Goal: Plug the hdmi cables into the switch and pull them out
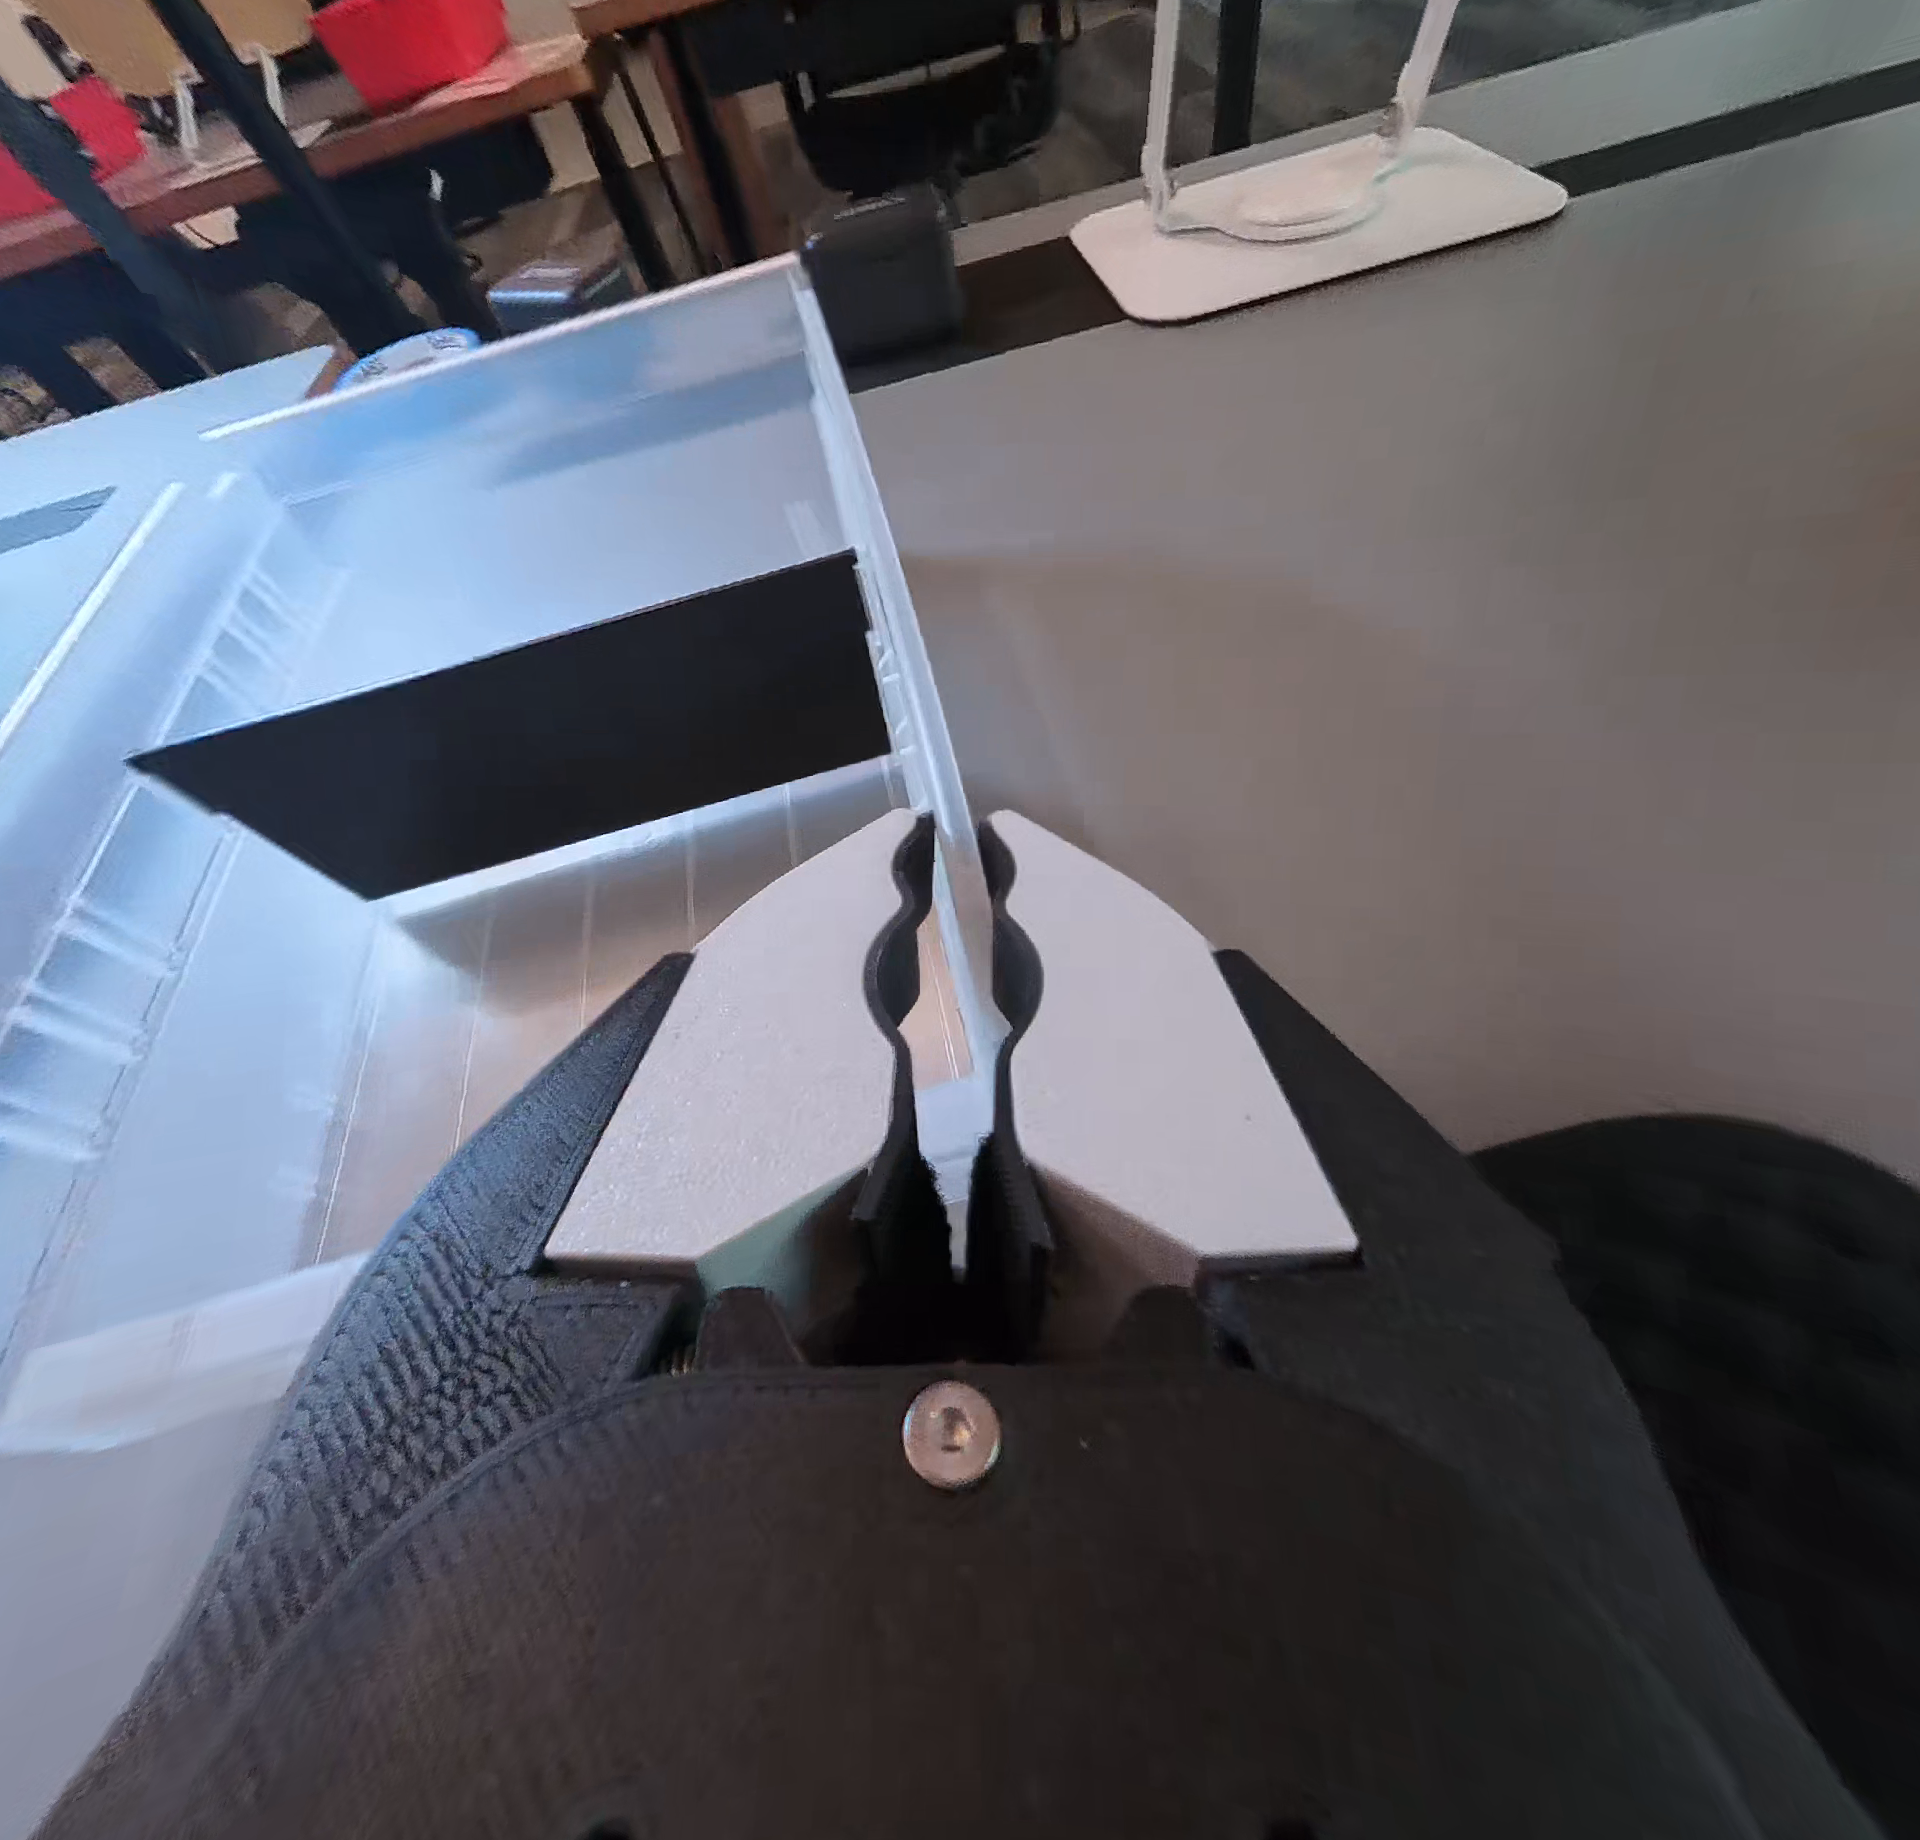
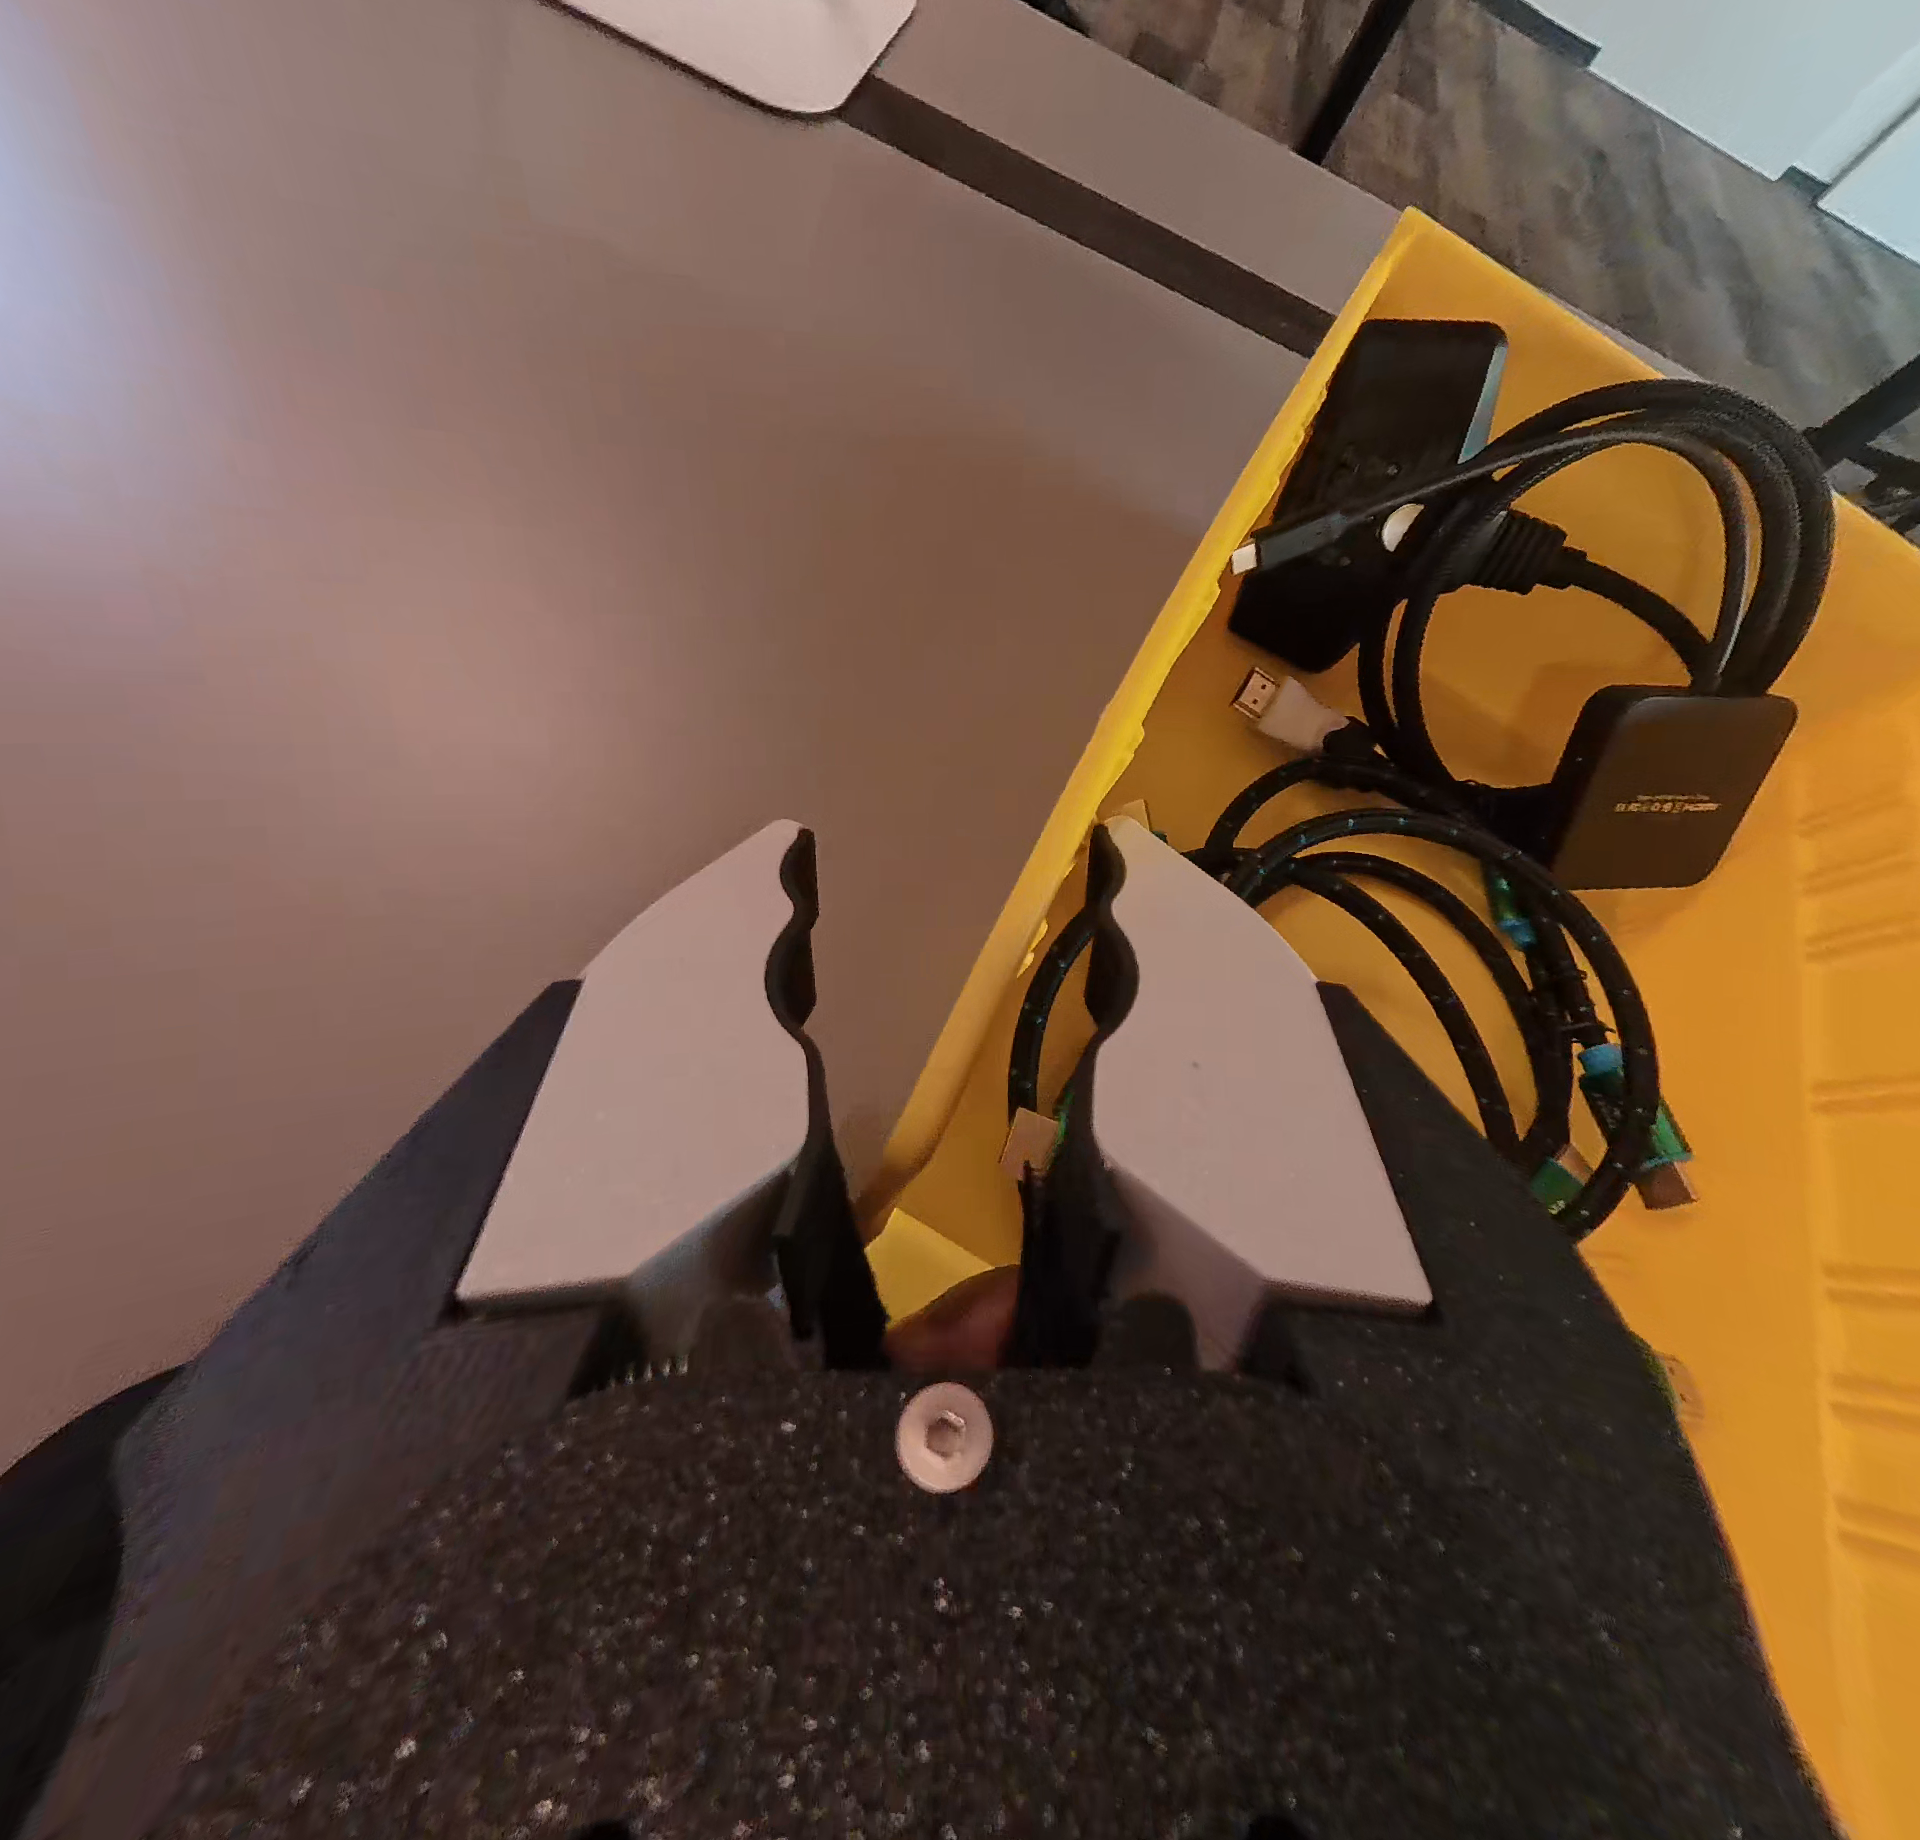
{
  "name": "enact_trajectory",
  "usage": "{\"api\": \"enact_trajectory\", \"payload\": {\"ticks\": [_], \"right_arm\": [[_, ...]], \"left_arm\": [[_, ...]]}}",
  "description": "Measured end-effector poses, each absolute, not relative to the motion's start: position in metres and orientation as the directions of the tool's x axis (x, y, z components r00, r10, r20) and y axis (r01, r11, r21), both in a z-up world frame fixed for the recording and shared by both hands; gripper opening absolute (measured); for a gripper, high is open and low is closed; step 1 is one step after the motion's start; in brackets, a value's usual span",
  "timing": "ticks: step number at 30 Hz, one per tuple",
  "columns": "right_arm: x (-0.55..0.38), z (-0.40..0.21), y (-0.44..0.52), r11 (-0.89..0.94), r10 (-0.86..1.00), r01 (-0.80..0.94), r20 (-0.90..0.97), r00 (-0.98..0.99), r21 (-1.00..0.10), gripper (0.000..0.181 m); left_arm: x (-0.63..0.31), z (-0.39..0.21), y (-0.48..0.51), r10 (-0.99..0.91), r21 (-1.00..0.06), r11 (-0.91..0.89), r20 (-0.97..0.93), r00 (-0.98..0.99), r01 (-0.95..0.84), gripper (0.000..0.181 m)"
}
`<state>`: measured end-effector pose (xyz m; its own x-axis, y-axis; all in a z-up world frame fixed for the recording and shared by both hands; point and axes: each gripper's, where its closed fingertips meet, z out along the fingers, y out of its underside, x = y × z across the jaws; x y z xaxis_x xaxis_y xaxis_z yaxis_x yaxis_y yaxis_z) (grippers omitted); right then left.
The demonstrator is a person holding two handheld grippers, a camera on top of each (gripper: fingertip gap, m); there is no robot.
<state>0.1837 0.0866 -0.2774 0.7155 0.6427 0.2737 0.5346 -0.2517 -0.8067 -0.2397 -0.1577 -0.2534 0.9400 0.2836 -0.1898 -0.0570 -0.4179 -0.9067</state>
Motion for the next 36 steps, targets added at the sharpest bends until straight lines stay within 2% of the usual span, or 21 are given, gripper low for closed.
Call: {"api": "enact_trajectory", "payload": {"ticks": [10,17,21,36], "right_arm": [[0.113,-0.275,0.066,-0.161,0.769,0.528,0.229,0.597,-0.834,0.052],[0.053,-0.273,0.038,-0.128,0.841,0.471,0.157,0.518,-0.873,0.056],[0.023,-0.274,0.021,-0.069,0.872,0.49,0.186,0.453,-0.869,0.061],[-0.03,-0.273,-0.013,0.007,0.951,0.471,0.152,0.27,-0.882,0.062]], "left_arm": [[-0.17,-0.255,-0.094,0.056,-0.894,-0.417,-0.205,0.977,-0.163,0.02],[-0.124,-0.256,-0.073,-0.1,-0.903,-0.373,-0.19,0.977,-0.214,0.02],[-0.105,-0.256,-0.066,-0.18,-0.904,-0.353,-0.186,0.966,-0.24,0.019],[-0.095,-0.255,-0.055,-0.251,-0.916,-0.327,-0.153,0.956,-0.232,0.015]]}}
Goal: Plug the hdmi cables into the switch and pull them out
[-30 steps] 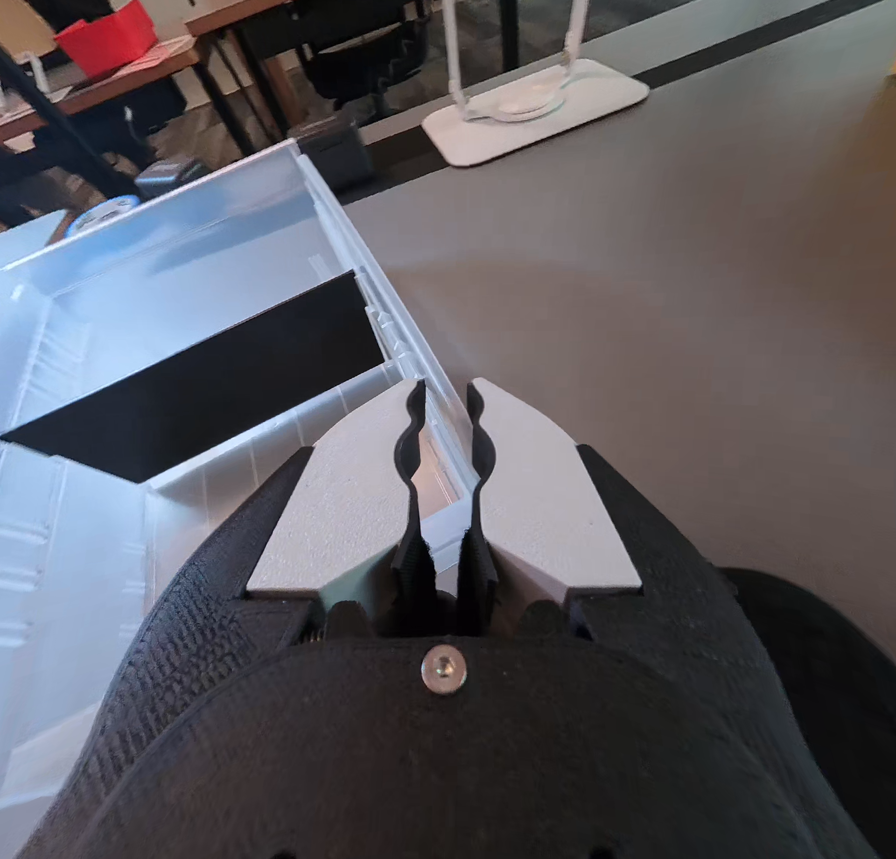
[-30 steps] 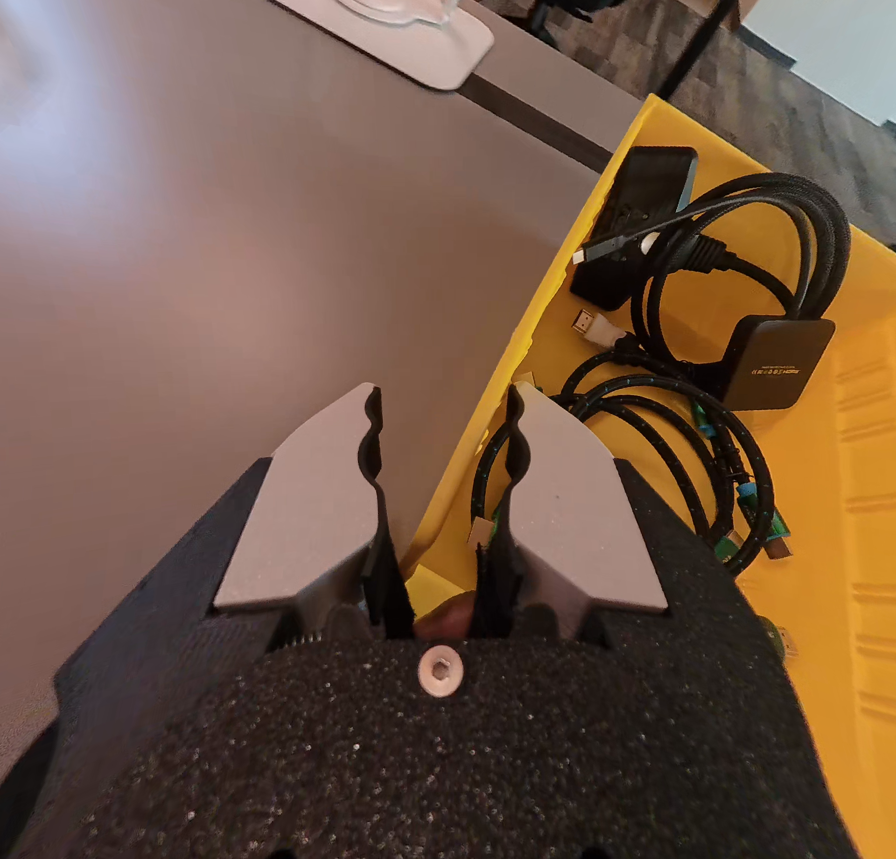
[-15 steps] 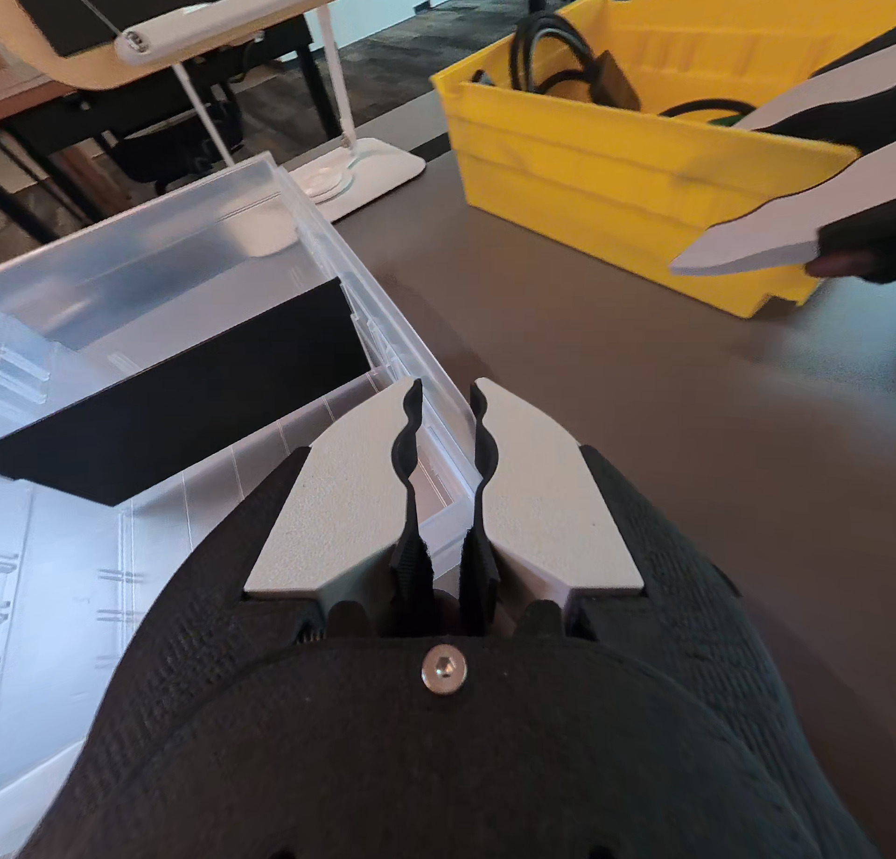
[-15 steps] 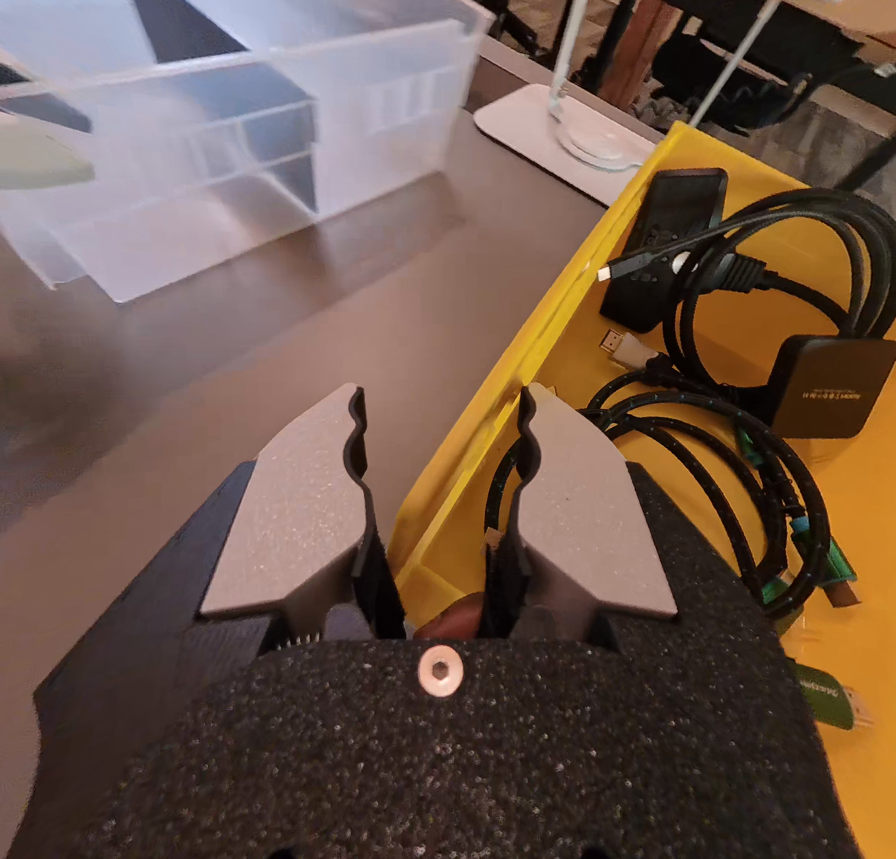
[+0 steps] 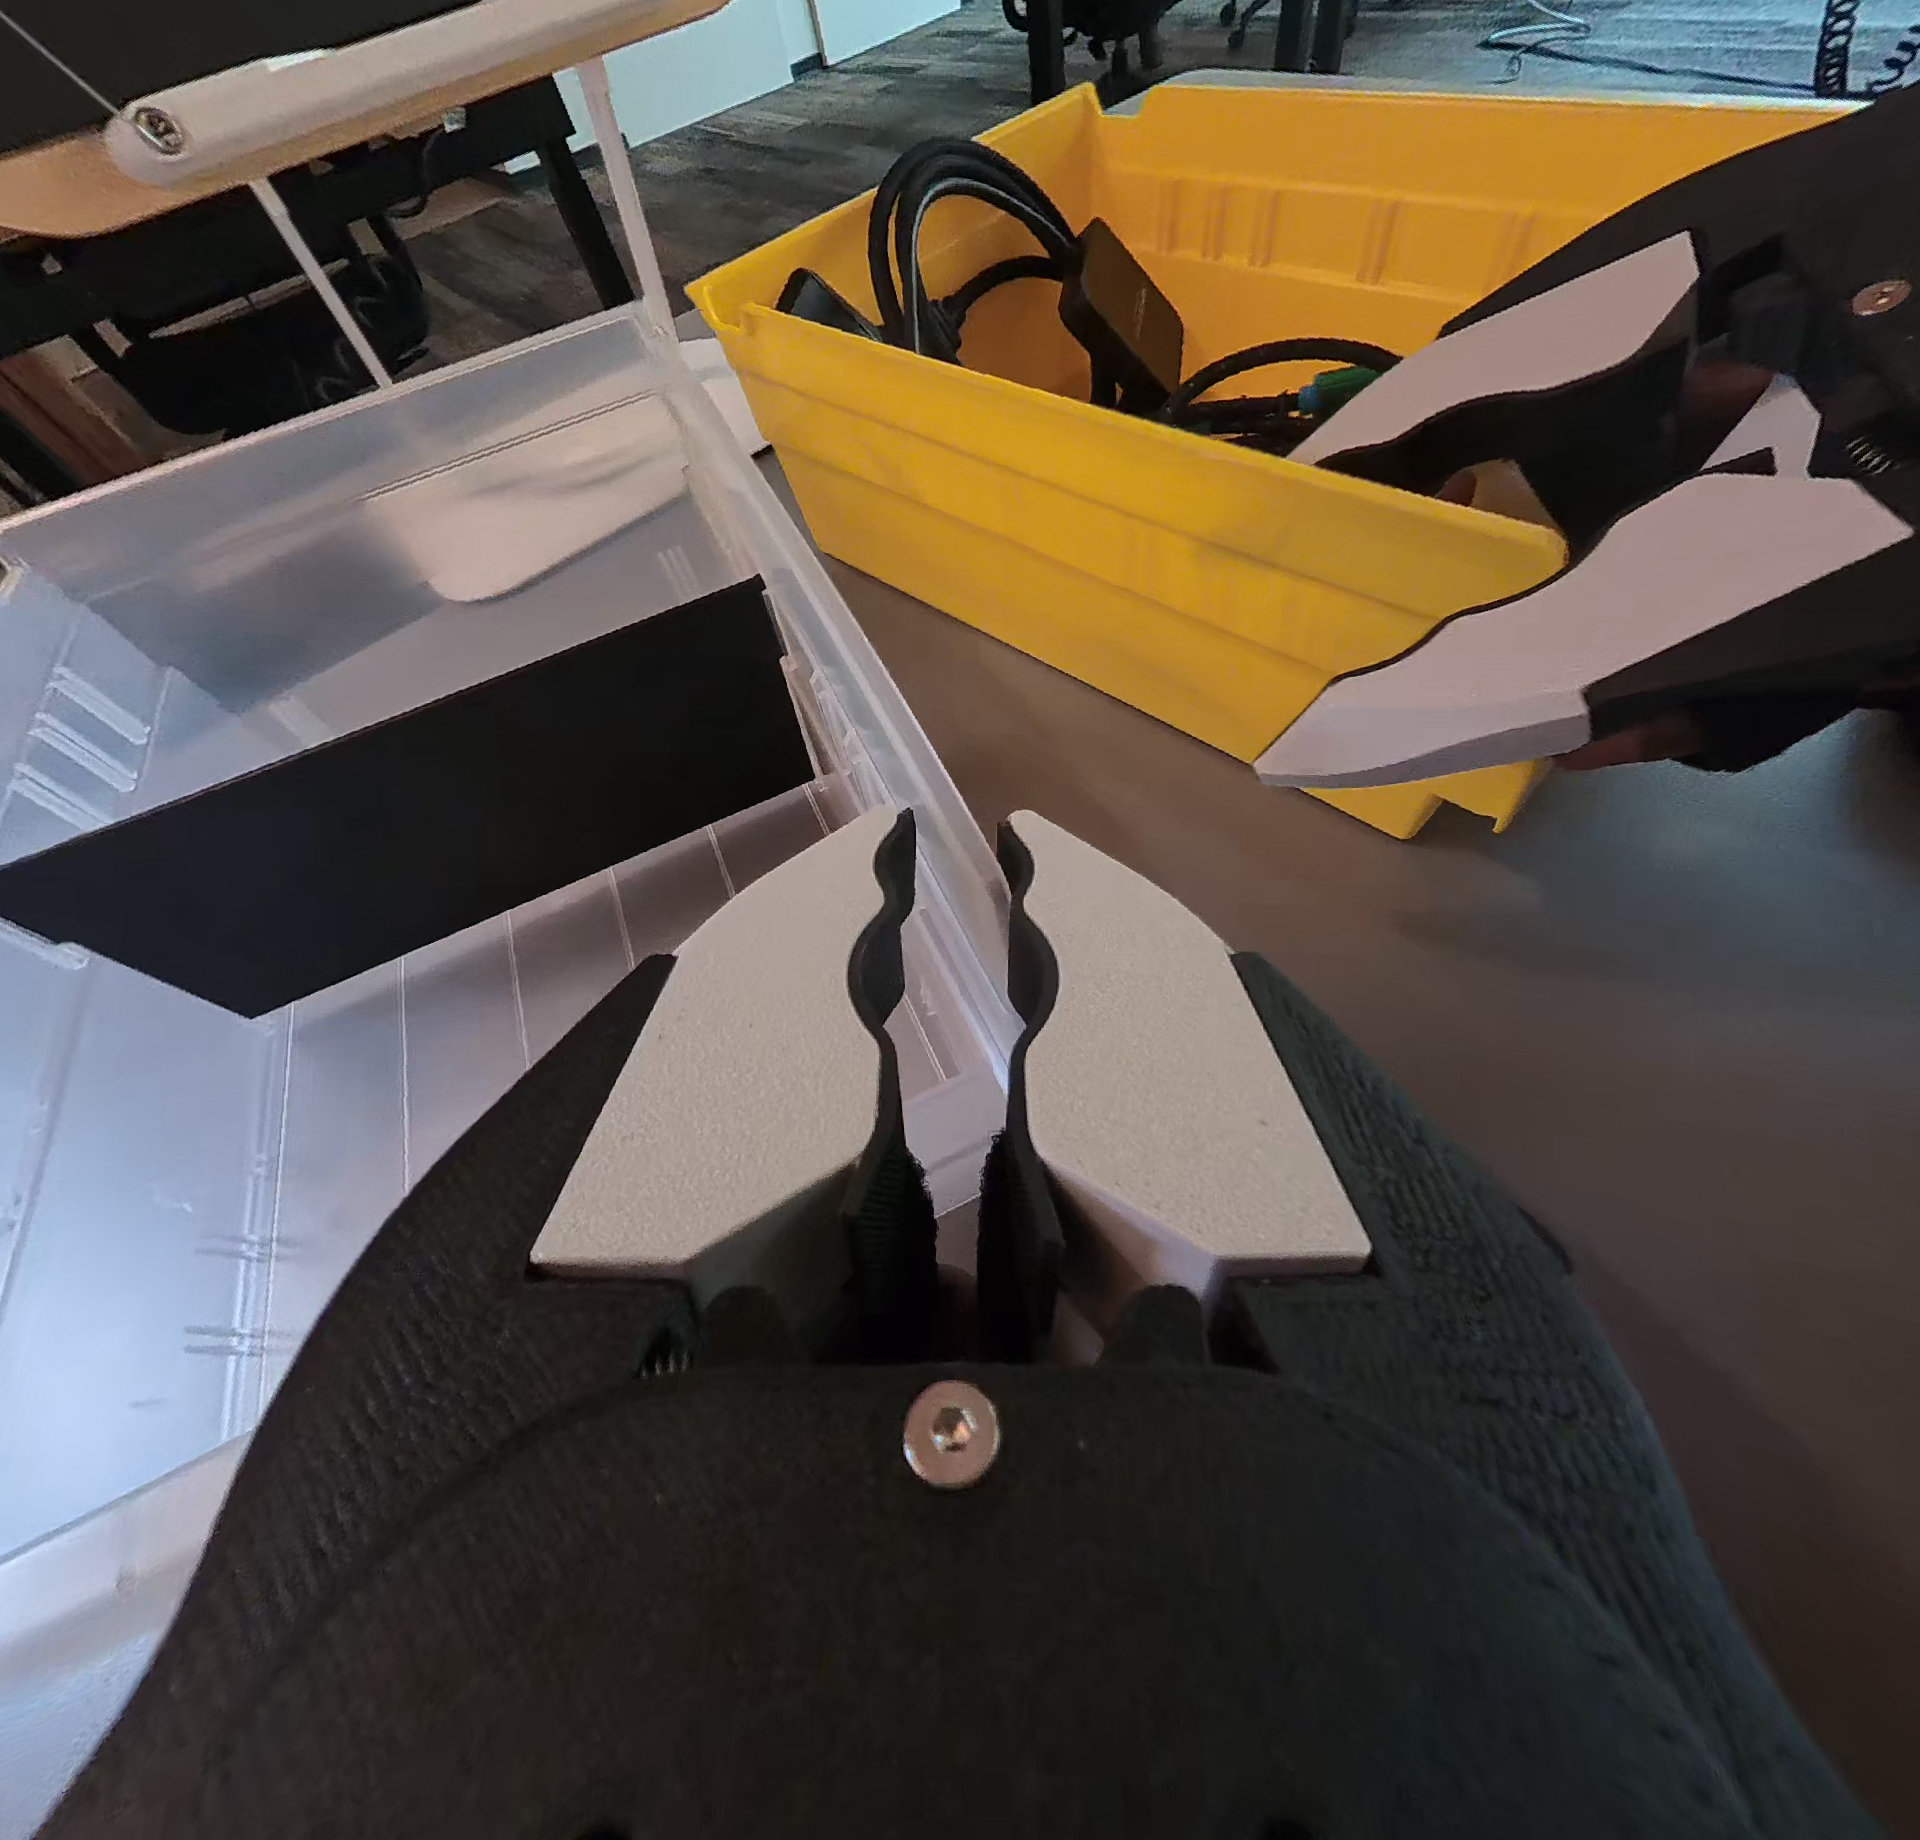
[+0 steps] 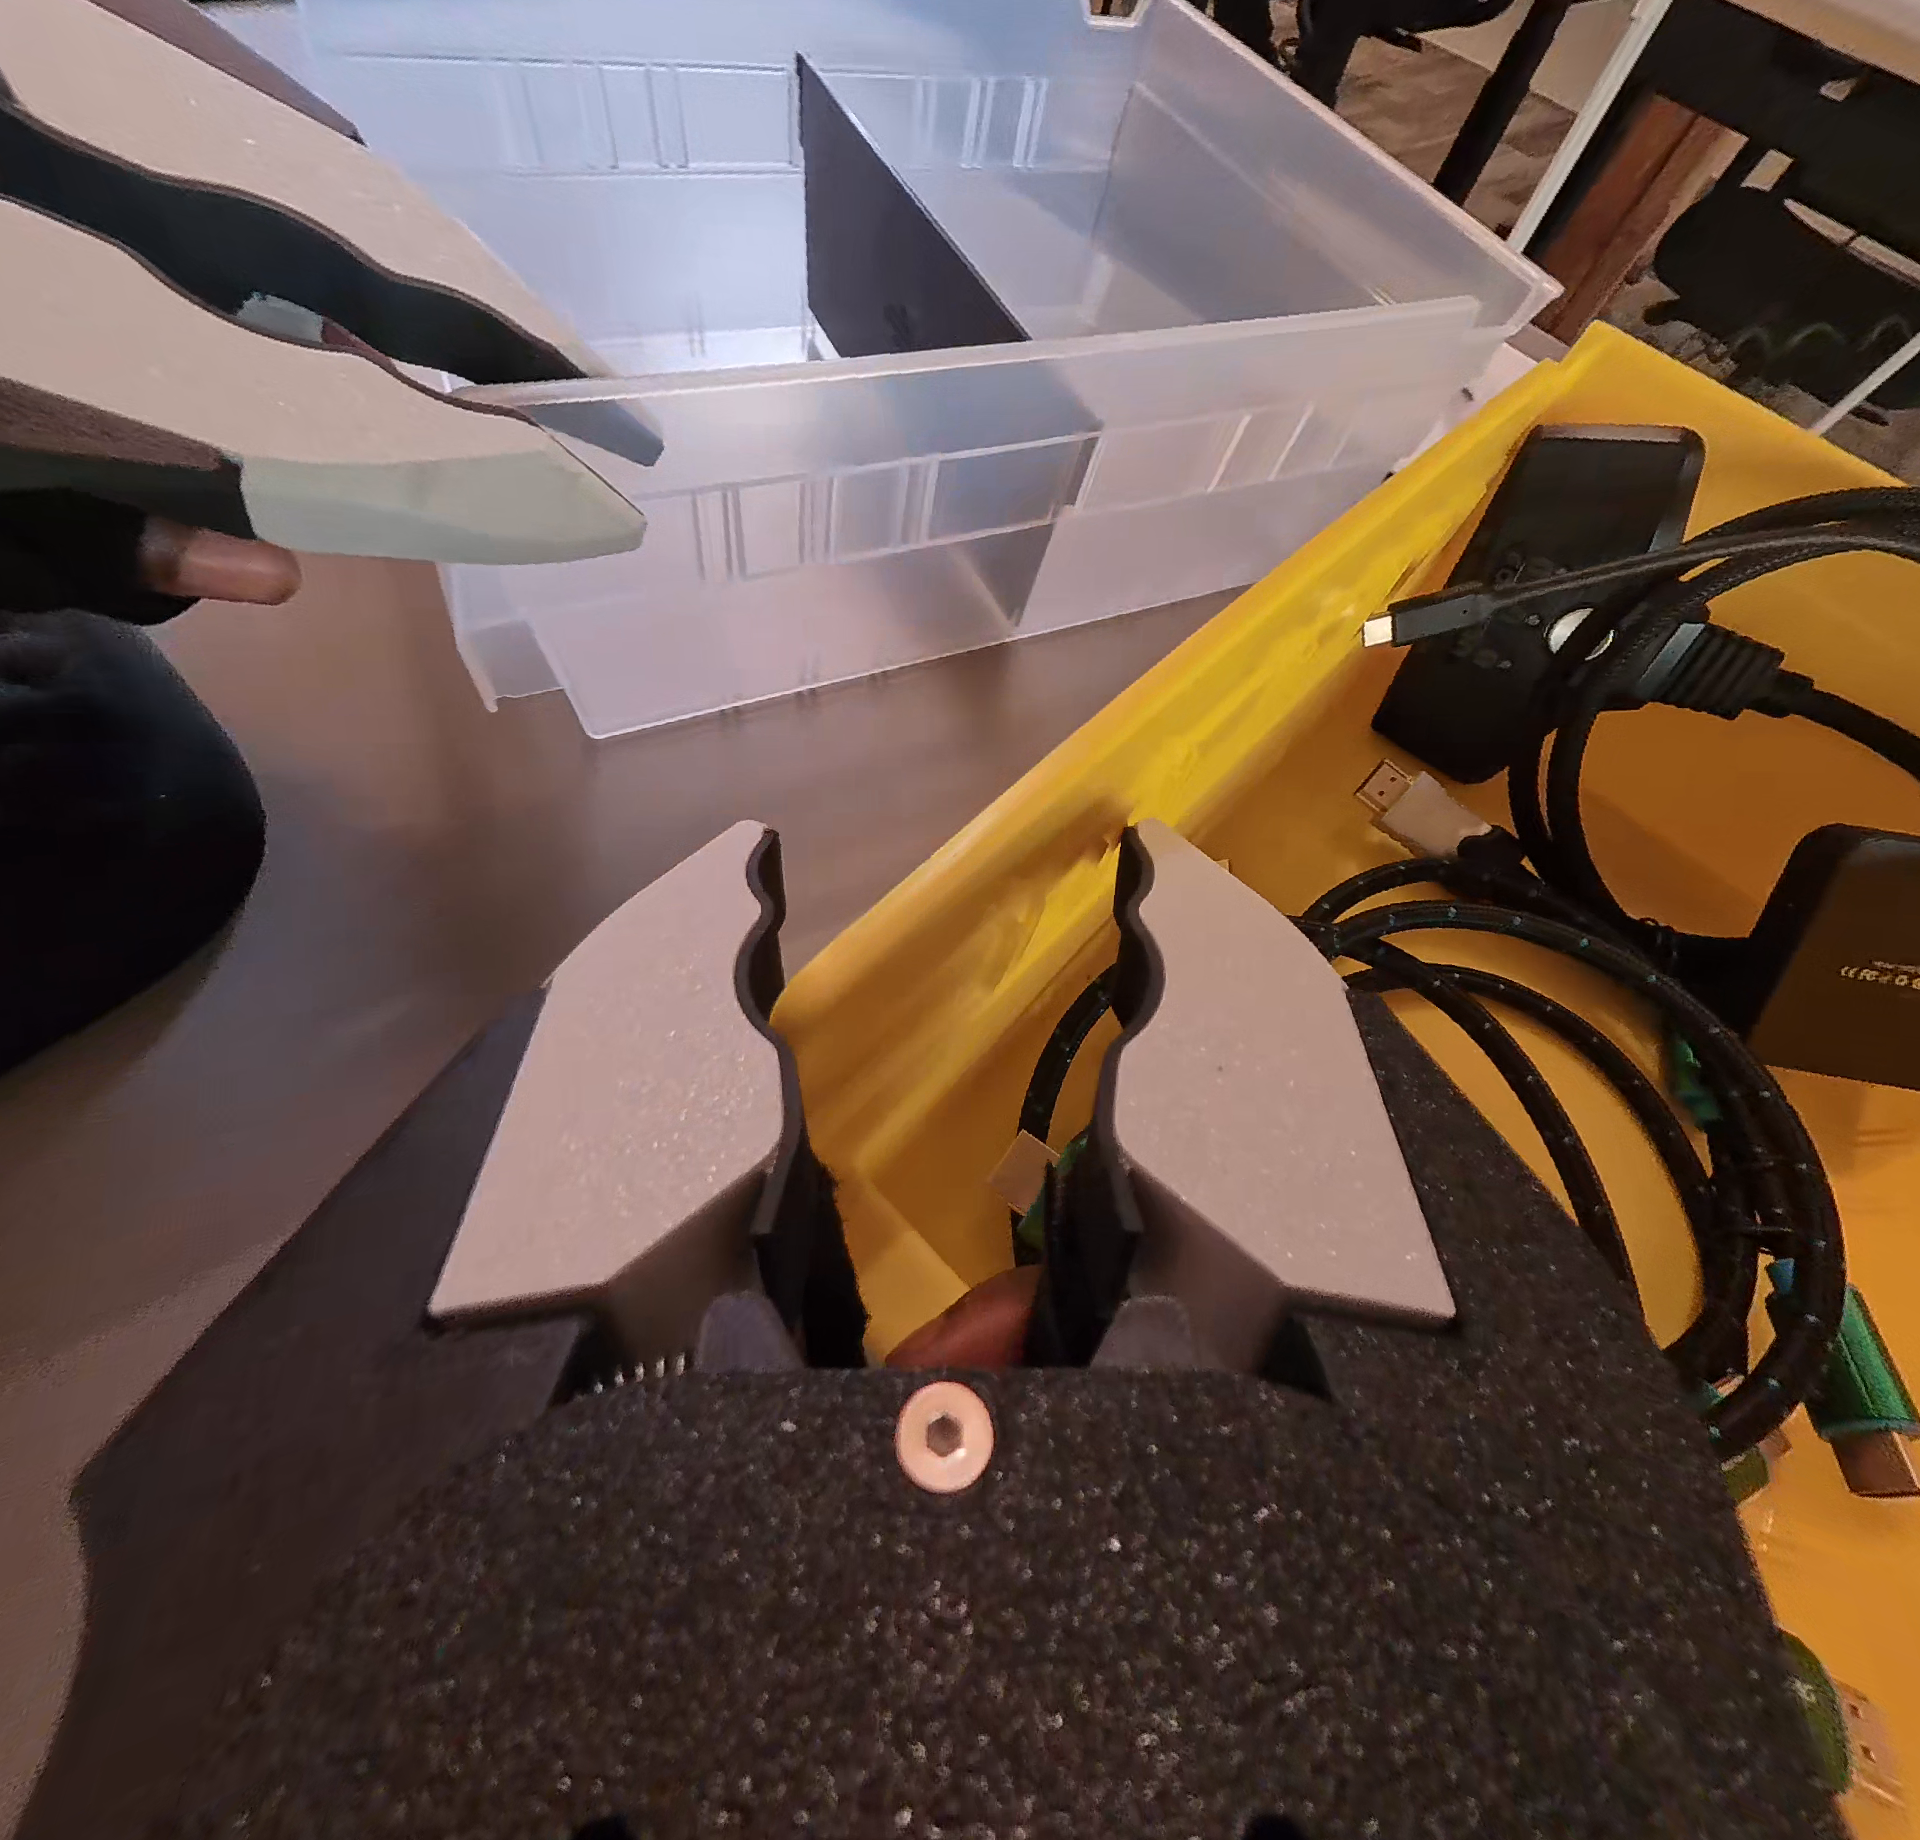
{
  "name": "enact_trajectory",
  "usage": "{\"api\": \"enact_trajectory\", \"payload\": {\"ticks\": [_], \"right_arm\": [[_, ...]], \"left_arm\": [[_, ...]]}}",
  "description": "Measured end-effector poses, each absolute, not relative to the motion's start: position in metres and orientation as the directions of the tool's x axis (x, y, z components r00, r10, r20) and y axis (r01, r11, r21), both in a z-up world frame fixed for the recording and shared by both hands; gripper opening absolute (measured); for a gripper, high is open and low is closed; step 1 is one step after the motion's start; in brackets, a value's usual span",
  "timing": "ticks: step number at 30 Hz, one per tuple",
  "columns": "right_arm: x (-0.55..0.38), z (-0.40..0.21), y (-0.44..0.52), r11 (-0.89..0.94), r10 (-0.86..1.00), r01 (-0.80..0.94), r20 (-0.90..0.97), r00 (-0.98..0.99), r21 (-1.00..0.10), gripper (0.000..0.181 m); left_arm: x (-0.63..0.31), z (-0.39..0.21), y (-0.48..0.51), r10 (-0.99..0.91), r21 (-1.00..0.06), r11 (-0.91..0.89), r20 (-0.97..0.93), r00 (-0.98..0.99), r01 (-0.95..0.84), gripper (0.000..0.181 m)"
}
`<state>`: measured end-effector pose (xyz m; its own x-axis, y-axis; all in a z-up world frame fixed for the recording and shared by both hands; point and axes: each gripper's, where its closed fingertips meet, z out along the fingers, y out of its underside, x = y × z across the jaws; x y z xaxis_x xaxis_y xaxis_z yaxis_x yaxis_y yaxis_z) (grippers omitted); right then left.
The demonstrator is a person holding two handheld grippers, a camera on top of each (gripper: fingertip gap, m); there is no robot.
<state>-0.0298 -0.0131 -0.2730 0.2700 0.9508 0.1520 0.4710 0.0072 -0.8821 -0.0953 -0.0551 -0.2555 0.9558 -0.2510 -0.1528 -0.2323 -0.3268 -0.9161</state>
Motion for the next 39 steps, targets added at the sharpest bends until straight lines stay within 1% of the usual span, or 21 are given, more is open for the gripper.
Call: {"api": "enact_trajectory", "payload": {"ticks": [6,10,11,12,13,15,17,19,21,23,24,26,28,30,32,34,35,36,38,39], "right_arm": [[-0.031,-0.273,-0.016,0.032,0.964,0.467,0.151,0.22,-0.884,0.062],[-0.03,-0.272,-0.016,0.037,0.97,0.454,0.14,0.197,-0.89,0.063],[-0.028,-0.273,-0.018,0.043,0.975,0.455,0.136,0.173,-0.889,0.068],[-0.027,-0.271,-0.024,0.042,0.985,0.45,0.113,0.133,-0.892,0.077],[-0.023,-0.264,-0.031,0.027,0.991,0.422,0.079,0.106,-0.906,0.082],[-0.011,-0.236,-0.036,0.0,0.994,0.299,0.033,0.106,-0.954,0.098],[0.013,-0.205,-0.019,0.002,0.975,0.156,0.036,0.217,-0.988,0.108],[0.053,-0.184,0.013,0.018,0.908,0.046,0.036,0.417,-0.999,0.109],[0.104,-0.18,0.051,0.043,0.771,0.009,0.039,0.636,-0.999,0.108],[0.147,-0.19,0.077,0.035,0.644,0.042,0.055,0.763,-0.998,0.109],[0.159,-0.201,0.084,0.004,0.618,0.082,0.067,0.784,-0.997,0.103],[0.166,-0.226,0.09,-0.079,0.629,0.152,0.069,0.774,-0.985,0.102],[0.16,-0.249,0.092,-0.136,0.664,0.223,0.078,0.743,-0.965,0.099],[0.154,-0.264,0.094,-0.143,0.681,0.303,0.129,0.721,-0.942,0.079],[0.153,-0.274,0.099,-0.147,0.67,0.391,0.2,0.715,-0.908,0.062],[0.15,-0.286,0.101,-0.173,0.684,0.473,0.24,0.689,-0.864,0.038],[0.154,-0.286,0.104,-0.185,0.66,0.492,0.264,0.703,-0.851,0.019],[0.154,-0.286,0.103,-0.168,0.673,0.515,0.283,0.683,-0.841,0.008],[0.147,-0.282,0.097,-0.121,0.689,0.512,0.3,0.66,-0.85,0.008],[0.146,-0.278,0.094,-0.068,0.672,0.546,0.366,0.643,-0.835,0.008]], "left_arm": [[-0.098,-0.256,-0.059,-0.251,-0.911,-0.334,-0.162,0.954,-0.242,0.013],[-0.103,-0.251,-0.06,-0.202,-0.919,-0.32,-0.172,0.964,-0.231,0.012],[-0.102,-0.24,-0.061,-0.173,-0.935,-0.278,-0.177,0.969,-0.221,0.018],[-0.099,-0.223,-0.062,-0.139,-0.954,-0.211,-0.185,0.973,-0.212,0.03],[-0.094,-0.205,-0.065,-0.109,-0.971,-0.128,-0.19,0.976,-0.203,0.038],[-0.076,-0.17,-0.07,-0.092,-0.986,0.039,-0.168,0.982,-0.165,0.048],[-0.05,-0.152,-0.071,-0.156,-0.988,0.135,-0.093,0.983,-0.072,0.056],[-0.025,-0.155,-0.065,-0.24,-0.991,0.131,-0.016,0.971,0.016,0.066],[-0.009,-0.174,-0.051,-0.276,-0.997,0.051,0.037,0.96,0.053,0.075],[0.0,-0.202,-0.036,-0.275,-0.997,-0.067,0.065,0.959,0.049,0.084],[0.002,-0.217,-0.03,-0.266,-0.99,-0.133,0.073,0.961,0.038,0.084],[0.008,-0.242,-0.021,-0.254,-0.97,-0.24,0.089,0.963,0.027,0.085],[0.015,-0.258,-0.016,-0.248,-0.953,-0.299,0.118,0.962,0.039,0.086],[0.018,-0.268,-0.011,-0.236,-0.939,-0.341,0.133,0.963,0.046,0.082],[0.019,-0.277,-0.007,-0.226,-0.922,-0.385,0.145,0.963,0.049,0.06],[0.018,-0.278,-0.004,-0.205,-0.915,-0.397,0.161,0.965,0.068,0.054],[0.013,-0.278,-0.003,-0.185,-0.918,-0.392,0.132,0.974,0.05,0.051],[0.007,-0.277,-0.002,-0.158,-0.925,-0.379,0.089,0.983,0.023,0.045],[-0.004,-0.271,-0.001,-0.109,-0.942,-0.334,0.013,0.994,-0.024,0.032],[-0.009,-0.265,-0.001,-0.087,-0.951,-0.306,-0.013,0.996,-0.039,0.028]]}}
